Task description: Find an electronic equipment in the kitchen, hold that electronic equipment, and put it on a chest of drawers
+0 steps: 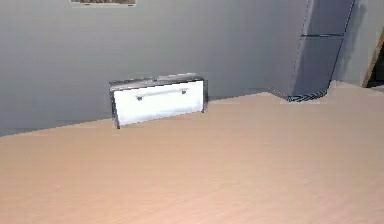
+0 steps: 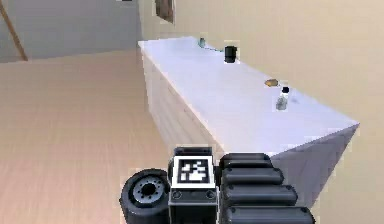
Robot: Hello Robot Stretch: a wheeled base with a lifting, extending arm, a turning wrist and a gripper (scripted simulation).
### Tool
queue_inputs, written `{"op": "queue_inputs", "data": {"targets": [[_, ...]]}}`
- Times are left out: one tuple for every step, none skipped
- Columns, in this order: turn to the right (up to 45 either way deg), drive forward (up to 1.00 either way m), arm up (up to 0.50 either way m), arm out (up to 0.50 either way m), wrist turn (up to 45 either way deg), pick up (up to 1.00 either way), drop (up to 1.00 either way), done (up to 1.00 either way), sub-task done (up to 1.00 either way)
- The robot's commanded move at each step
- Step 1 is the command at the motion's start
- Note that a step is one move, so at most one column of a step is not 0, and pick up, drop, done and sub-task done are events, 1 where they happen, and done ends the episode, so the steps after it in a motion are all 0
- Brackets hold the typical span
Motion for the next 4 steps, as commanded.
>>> {"op": "queue_inputs", "data": {"targets": [[45.0, 0.0, 0.0, 0.0, 0.0, 0.0, 0.0, 0.0, 0.0], [0.0, 1.0, 0.0, 0.0, 0.0, 0.0, 0.0, 0.0, 0.0], [0.0, 1.0, 0.0, 0.0, 0.0, 0.0, 0.0, 0.0, 0.0], [0.0, 1.0, 0.0, 0.0, 0.0, 0.0, 0.0, 0.0, 0.0]]}}
